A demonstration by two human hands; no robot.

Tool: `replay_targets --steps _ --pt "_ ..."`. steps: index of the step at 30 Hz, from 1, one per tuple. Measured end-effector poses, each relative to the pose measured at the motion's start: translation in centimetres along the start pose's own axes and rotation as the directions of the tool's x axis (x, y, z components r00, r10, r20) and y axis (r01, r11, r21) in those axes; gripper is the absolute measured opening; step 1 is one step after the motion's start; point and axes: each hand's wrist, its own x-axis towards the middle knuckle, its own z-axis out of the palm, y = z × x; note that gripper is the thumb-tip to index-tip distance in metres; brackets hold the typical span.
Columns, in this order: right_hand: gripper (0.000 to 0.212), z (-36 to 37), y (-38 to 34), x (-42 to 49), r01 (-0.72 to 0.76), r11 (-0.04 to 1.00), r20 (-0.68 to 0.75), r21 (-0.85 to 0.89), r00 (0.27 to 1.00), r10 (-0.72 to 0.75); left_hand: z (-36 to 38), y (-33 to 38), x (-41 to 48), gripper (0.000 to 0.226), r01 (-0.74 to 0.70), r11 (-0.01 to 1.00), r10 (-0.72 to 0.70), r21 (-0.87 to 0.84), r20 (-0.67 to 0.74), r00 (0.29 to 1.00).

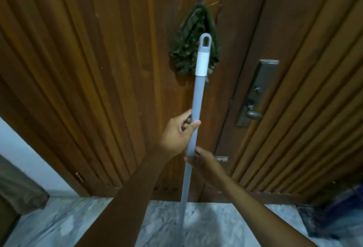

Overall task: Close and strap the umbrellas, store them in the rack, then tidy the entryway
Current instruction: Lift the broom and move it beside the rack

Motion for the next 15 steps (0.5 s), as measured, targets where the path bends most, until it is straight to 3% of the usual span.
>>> replay_targets --steps 4,8,15 --pt "0.023 -7.1 -1.6 -9.2 0.046 0.999 -0.097 0.003 0.994 -0.046 7.4 8.4 -3.4 0.043 -0.144 0.990 0.142 0.008 0.100 0.985" --pt "0.033 -13.5 -1.8 -18.2 0.076 0.996 -0.208 -0.035 0.975 -0.082 14.9 15.5 -7.0 0.046 -0.223 0.974 0.225 -0.029 0.179 0.958" --pt "0.028 -25.4 -0.6 -33.3 0.040 0.997 -0.412 -0.071 0.909 -0.066 28.7 27.1 -12.7 0.035 -0.372 0.917 0.398 -0.141 0.336 0.854"
